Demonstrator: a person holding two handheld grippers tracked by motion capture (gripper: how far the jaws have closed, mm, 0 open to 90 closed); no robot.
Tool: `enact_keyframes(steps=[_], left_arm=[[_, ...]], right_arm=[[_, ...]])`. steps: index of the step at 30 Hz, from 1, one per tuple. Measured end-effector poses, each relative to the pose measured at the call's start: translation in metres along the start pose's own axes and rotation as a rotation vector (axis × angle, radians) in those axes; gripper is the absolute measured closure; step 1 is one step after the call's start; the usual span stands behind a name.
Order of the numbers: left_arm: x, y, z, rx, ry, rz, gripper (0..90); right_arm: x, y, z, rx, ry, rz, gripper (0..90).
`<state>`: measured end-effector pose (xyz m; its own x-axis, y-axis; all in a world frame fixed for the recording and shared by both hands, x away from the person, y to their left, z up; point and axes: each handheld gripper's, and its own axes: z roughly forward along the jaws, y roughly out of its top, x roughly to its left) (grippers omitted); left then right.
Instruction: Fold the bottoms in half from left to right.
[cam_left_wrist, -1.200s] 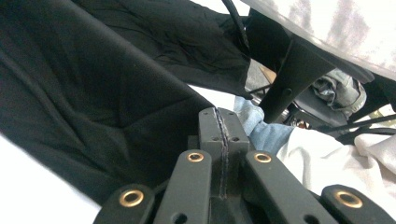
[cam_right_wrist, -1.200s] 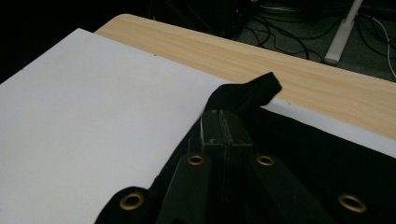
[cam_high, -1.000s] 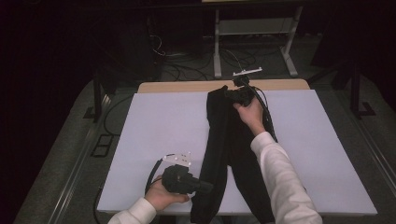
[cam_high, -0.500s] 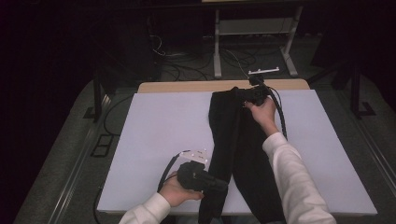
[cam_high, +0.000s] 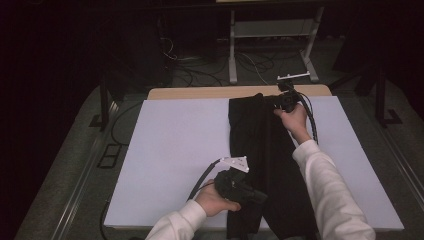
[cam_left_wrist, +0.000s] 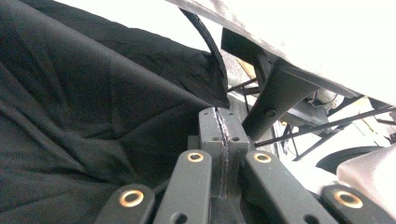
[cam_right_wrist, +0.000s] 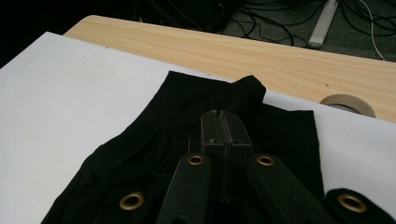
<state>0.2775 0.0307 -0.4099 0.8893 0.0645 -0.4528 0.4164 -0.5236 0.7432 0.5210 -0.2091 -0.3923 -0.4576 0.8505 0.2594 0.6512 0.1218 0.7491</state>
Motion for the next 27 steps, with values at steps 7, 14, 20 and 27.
enact_keyframes(steps=[7, 14, 20, 27], left_arm=[[0.000, 0.014, 0.013, -0.002, -0.016, 0.008, 89.1], [-0.001, 0.022, 0.025, -0.008, -0.030, 0.011, 89.0], [0.004, 0.030, 0.038, -0.023, -0.037, -0.003, 89.0], [0.006, 0.034, 0.057, -0.033, -0.047, 0.001, 89.1]], right_arm=[[-0.010, 0.001, -0.005, 0.012, -0.004, -0.006, 88.8], [-0.018, 0.003, -0.009, 0.033, -0.008, -0.010, 88.8], [-0.021, 0.004, -0.009, 0.060, -0.021, -0.041, 88.8], [-0.027, 0.000, -0.004, 0.071, -0.021, -0.067, 88.7]])
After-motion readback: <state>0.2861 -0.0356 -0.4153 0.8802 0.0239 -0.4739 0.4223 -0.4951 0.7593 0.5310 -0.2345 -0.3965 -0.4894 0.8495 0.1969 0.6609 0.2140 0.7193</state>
